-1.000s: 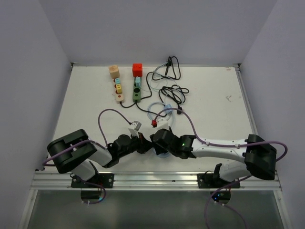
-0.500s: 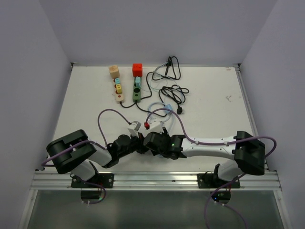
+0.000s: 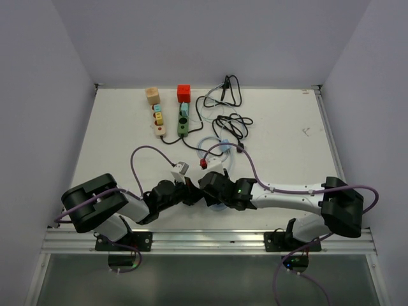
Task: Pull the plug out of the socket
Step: Remove the plug from the socket.
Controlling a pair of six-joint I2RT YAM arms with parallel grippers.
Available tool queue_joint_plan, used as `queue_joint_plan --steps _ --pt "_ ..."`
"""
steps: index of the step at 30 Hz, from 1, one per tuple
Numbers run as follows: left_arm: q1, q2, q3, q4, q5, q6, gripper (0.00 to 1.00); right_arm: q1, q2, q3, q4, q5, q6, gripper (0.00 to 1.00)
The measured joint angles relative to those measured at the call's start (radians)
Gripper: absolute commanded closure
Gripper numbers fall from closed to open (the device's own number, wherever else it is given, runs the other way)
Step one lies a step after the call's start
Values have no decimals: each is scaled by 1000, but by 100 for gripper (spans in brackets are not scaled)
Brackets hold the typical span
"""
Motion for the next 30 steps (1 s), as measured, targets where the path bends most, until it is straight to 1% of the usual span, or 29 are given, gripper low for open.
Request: queue_joint_plan --steps 6,11,15,19,26,30 --pt "0 -1 0 1 -10 0 100 -72 -66 -77 76 -115 26 100" --pt "0 -2 0 8 -21 0 100 -108 -93 -108 119 -166 30 100" --pt "0 -2 0 8 -27 0 100 -114 -95 -110 125 -177 30 100" --pt "0 -1 0 8 -27 0 100 -106 -85 -97 109 -165 28 100" --pt "0 8 -2 14 -29 0 100 -18 13 16 -8 -28 23 100" --pt "0 14 -2 22 -29 0 100 8 44 51 -41 16 27 100"
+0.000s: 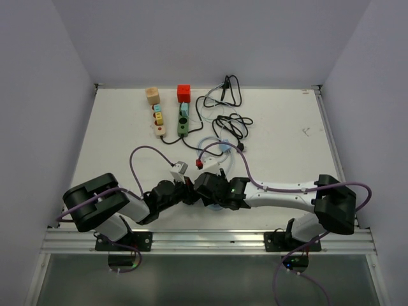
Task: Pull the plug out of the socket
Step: Remove the plug from the socket.
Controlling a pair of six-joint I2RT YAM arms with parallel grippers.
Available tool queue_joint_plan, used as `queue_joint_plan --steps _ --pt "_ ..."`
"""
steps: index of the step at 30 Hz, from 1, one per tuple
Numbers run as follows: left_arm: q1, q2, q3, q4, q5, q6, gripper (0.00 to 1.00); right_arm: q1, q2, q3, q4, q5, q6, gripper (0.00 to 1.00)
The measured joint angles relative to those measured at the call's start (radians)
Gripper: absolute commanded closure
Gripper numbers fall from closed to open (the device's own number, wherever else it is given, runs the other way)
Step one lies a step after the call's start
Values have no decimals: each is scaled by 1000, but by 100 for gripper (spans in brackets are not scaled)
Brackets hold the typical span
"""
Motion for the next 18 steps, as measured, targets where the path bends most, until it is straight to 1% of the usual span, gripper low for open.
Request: queue_joint_plan --steps 10,14,18 --pt "0 3 0 4 0 0 100 8 1 2 -8 14 15 100" --pt "-2 3 0 5 1 0 100 -31 -53 -56 42 -54 29 100" --pt "-3 3 0 8 0 0 100 -98 -109 -124 114 -154 44 100"
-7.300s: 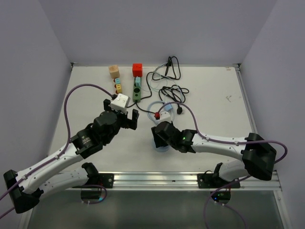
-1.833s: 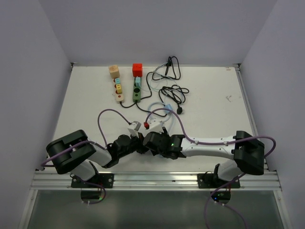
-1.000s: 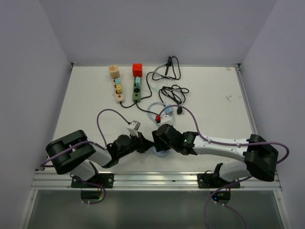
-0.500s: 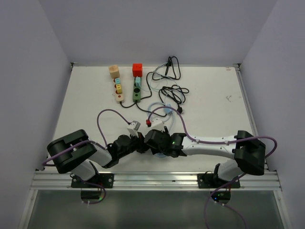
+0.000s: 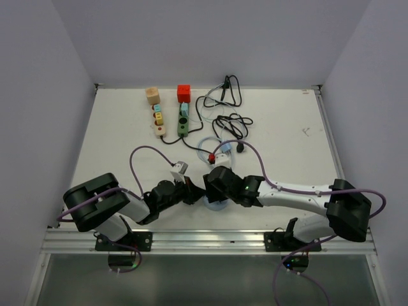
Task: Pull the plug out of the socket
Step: Remove the plug from the socket.
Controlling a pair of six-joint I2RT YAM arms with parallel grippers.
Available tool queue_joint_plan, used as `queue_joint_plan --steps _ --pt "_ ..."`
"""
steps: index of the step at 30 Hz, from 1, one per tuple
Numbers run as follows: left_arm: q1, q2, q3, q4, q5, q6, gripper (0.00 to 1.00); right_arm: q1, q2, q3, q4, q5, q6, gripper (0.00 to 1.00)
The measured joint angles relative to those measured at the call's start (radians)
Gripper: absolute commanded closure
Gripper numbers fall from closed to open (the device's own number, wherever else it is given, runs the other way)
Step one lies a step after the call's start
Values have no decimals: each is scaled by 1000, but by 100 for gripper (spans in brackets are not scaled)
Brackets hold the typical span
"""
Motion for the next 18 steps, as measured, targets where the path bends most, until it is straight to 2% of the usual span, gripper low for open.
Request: queue_joint_plan --steps 6,18 --pt "0 3 -3 3 -5 0 100 -46 -30 -29 38 -72 15 100" --pt "0 5 -3 3 -11 0 100 -13 9 29 -26 -27 4 100"
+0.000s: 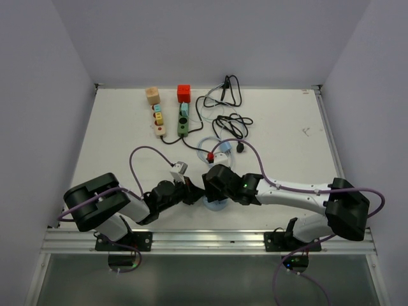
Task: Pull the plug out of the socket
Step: Remove the plug from the socket.
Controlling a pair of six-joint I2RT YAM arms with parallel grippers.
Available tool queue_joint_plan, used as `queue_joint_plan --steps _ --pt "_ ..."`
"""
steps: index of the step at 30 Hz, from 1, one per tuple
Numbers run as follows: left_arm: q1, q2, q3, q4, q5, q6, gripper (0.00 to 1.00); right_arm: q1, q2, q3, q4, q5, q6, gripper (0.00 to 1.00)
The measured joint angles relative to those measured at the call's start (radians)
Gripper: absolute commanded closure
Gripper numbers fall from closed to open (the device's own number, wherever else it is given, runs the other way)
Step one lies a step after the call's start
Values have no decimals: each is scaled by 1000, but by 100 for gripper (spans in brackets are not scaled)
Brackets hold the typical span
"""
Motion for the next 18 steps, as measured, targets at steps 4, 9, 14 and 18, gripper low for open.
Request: queue_joint_plan --steps 4,9,14,18 --pt "-1 0 2 -3 2 0 100 2 -17 1 -23 0 0 100" --pt "-2 2 8 -8 3 0 100 10 -49 2 -29 -24 3 100" --pt "-2 3 11 -11 3 0 100 20 -50 2 -28 -56 2 100" --pt "-2 -8 16 -31 3 1 100 19 -63 2 -47 -56 -4 100"
